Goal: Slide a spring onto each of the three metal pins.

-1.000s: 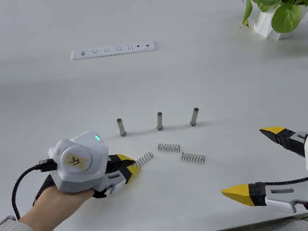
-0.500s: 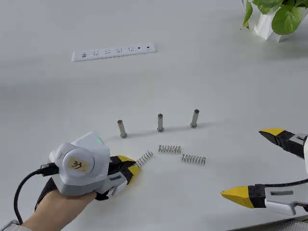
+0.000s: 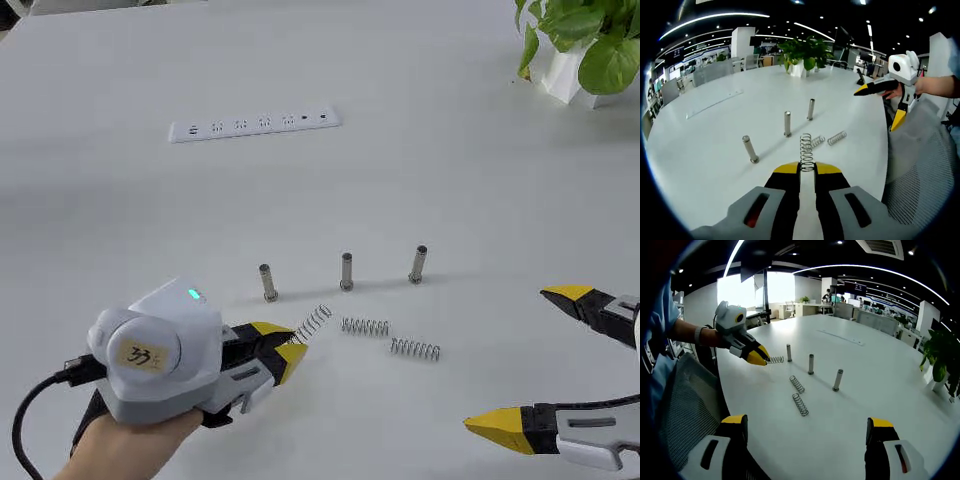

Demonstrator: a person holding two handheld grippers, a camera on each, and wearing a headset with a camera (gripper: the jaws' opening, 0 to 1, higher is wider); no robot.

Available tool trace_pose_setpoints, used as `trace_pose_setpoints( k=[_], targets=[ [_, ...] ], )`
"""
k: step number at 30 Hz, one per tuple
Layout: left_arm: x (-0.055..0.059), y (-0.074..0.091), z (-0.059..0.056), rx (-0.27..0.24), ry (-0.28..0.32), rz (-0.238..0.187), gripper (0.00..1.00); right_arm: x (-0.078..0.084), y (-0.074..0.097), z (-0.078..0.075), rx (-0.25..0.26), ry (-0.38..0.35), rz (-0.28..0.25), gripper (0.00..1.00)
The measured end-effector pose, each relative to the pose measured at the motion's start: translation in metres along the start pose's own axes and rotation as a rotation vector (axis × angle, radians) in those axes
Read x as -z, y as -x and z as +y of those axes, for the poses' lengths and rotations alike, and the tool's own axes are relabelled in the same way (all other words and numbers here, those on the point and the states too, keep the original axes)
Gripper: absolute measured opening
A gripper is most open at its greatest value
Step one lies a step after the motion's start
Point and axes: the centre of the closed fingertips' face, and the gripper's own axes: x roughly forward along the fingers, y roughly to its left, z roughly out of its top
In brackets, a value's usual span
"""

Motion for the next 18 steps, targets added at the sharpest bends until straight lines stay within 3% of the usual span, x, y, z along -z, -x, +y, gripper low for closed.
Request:
trace_pose_setpoints(
  k=[8,14,18],
  targets=[
    [-0.006,0.006,-0.019,0.053,-0.098,-0.008,0.07,-0.004,-0.006,0.004,-0.028,0.021,-0.003,0.98],
    [-0.008,0.008,-0.021,0.073,-0.121,-0.009,0.07,-0.008,-0.01,0.009,-0.053,0.032,-0.008,0.97],
    [-0.009,0.009,-0.023,0.093,-0.127,-0.011,0.07,-0.018,-0.012,0.015,-0.08,-0.024,-0.054,0.97]
  ],
)
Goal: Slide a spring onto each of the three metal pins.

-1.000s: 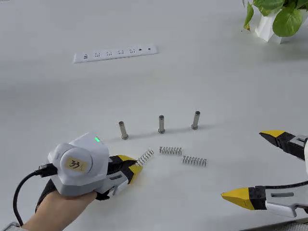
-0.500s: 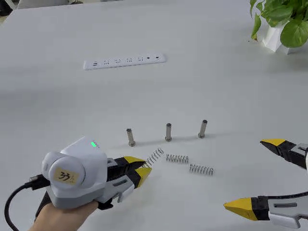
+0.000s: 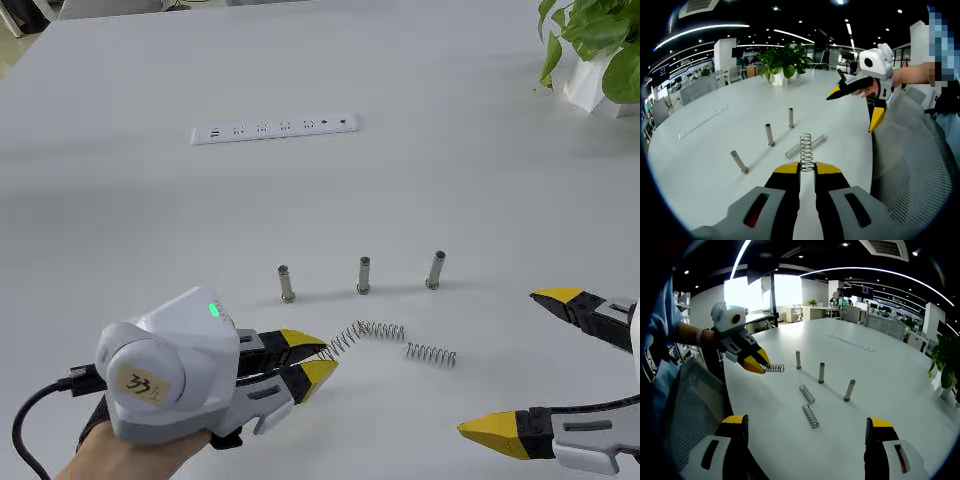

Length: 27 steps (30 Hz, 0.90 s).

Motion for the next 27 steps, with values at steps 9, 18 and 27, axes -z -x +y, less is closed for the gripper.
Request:
trace_pose_setpoints(
  k=[9,18,27],
  targets=[
    [0.003,0.0,-0.004,0.015,-0.002,-0.001,0.07,-0.012,-0.011,0.012,-0.049,0.002,-0.017,0.96],
    [0.0,0.001,-0.01,0.04,-0.005,-0.011,0.07,-0.033,-0.024,0.03,-0.146,-0.028,-0.051,0.81],
    [0.0,0.0,-0.015,0.066,-0.017,-0.015,0.07,-0.045,-0.036,0.046,-0.23,-0.027,-0.04,0.65]
  ],
)
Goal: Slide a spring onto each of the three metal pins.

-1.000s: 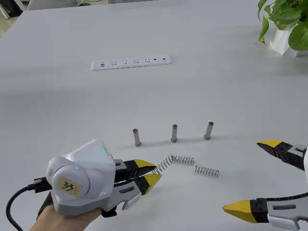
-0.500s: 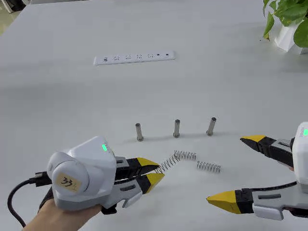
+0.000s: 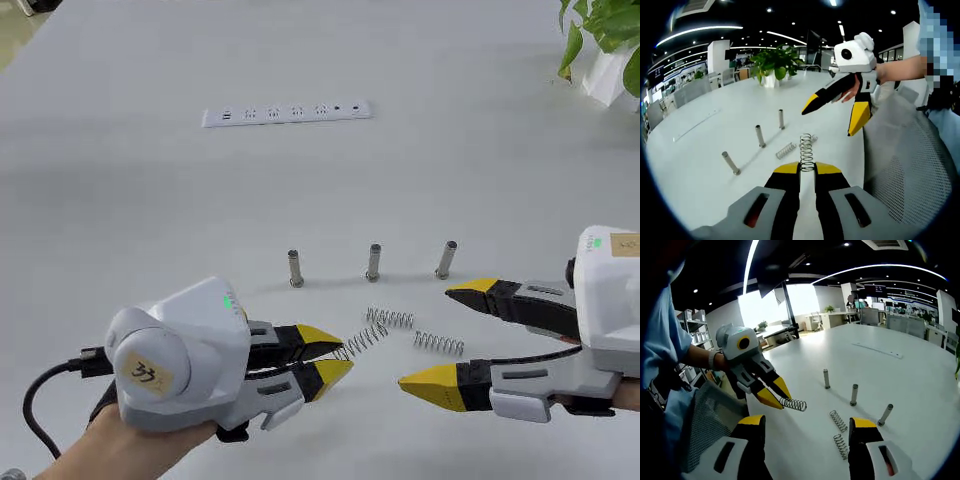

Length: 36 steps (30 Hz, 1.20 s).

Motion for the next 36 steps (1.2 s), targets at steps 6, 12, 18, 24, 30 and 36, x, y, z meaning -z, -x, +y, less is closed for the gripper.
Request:
trace_pose_setpoints(
  k=[6,12,18,24,30,36],
  targets=[
    [0.001,0.001,-0.002,0.011,-0.003,0.0,0.07,-0.003,-0.004,0.009,-0.084,-0.051,-0.01,0.49],
    [-0.002,0.001,-0.005,0.028,-0.013,-0.006,0.07,-0.004,-0.008,0.017,-0.166,-0.099,0.0,0.42],
    [-0.009,0.001,-0.008,0.052,-0.029,-0.017,0.07,-0.011,-0.01,0.013,-0.22,-0.137,-0.015,0.34],
    [-0.014,0.003,-0.01,0.068,-0.045,-0.022,0.07,-0.011,-0.006,0.022,-0.27,-0.146,-0.002,0.25],
    [-0.016,0.005,-0.013,0.085,-0.055,-0.026,0.07,-0.009,-0.006,0.028,-0.303,-0.143,0.019,0.2],
    [-0.015,0.006,-0.014,0.094,-0.057,-0.027,0.07,-0.008,-0.009,0.029,-0.312,-0.147,0.029,0.18]
  ],
)
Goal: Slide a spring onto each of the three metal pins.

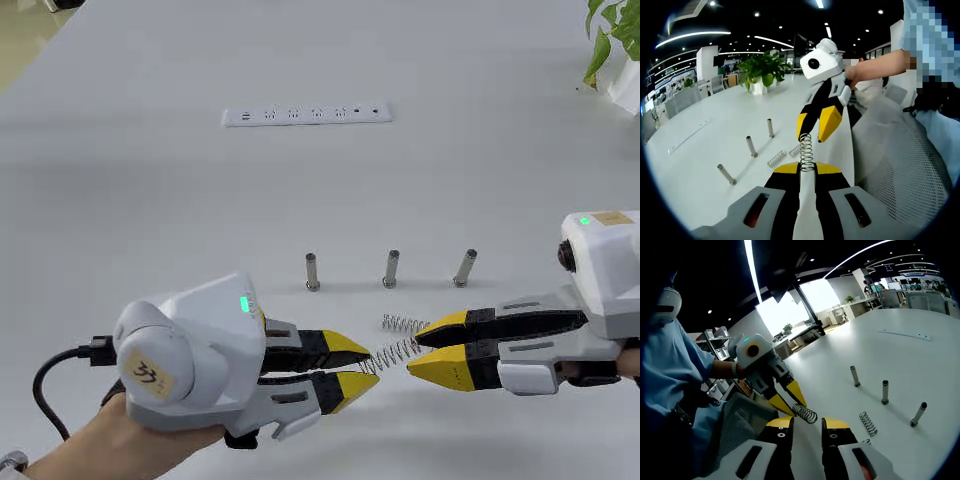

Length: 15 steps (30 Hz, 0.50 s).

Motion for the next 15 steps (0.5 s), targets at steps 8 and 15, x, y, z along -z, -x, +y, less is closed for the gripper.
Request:
trace_pose_setpoints(
  k=[8,15],
  targets=[
    [-0.0001,0.0011,-0.0007,0.007,-0.004,-0.001,0.07,-0.0009,-0.0008,-0.0002,-0.021,-0.009,-0.002,0.11],
    [0.0014,-0.0004,-0.0006,0.014,-0.007,0.005,0.07,-0.0028,0.0,0.0009,-0.02,-0.01,-0.006,0.09]
  ],
)
